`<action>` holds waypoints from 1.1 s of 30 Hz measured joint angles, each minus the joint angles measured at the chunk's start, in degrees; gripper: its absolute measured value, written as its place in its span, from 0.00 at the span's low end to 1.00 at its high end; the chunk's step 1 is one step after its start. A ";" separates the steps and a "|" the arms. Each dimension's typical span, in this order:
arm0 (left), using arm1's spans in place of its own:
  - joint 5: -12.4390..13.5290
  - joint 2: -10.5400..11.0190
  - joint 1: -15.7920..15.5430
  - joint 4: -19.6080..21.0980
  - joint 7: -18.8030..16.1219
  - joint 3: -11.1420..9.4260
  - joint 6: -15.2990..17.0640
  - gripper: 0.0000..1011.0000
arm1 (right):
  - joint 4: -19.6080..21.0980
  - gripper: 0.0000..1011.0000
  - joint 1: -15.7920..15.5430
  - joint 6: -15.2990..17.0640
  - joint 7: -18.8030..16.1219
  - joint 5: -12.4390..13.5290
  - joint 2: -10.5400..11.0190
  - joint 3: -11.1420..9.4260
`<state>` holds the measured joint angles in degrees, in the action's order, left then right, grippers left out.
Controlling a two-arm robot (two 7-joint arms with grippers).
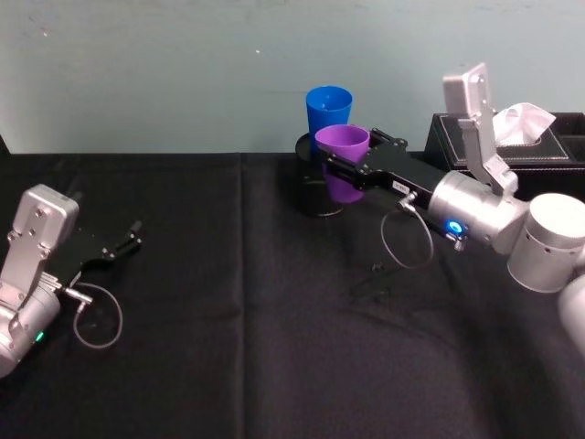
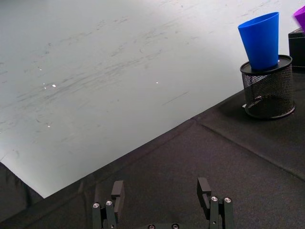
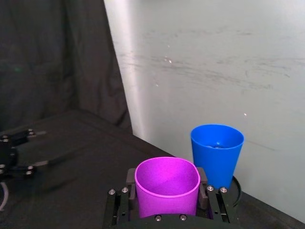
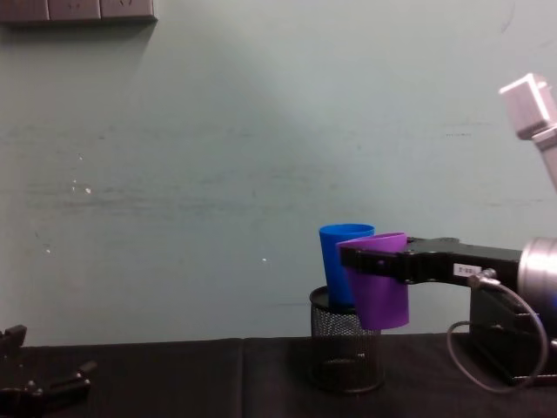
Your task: Pick up one cup with a gripper and tap it against the other cup.
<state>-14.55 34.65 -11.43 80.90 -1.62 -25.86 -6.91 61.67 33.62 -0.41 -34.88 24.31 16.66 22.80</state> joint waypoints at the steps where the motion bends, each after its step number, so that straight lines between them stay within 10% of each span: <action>1: 0.00 0.00 0.00 0.00 0.00 0.00 0.00 0.99 | 0.73 0.72 -0.47 -0.03 -0.23 0.28 0.35 -0.06; 19: 0.00 0.00 0.00 0.00 0.00 0.00 0.00 0.99 | 13.24 0.72 -12.79 -3.41 -4.50 6.45 8.66 -0.94; 33: 0.00 0.00 0.00 0.00 0.00 0.00 0.00 0.99 | 8.47 0.72 -13.94 -8.57 -6.43 6.50 8.56 2.10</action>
<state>-14.55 34.64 -11.43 80.90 -1.62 -25.86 -6.91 70.15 19.68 -8.98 -41.31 30.81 25.22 24.89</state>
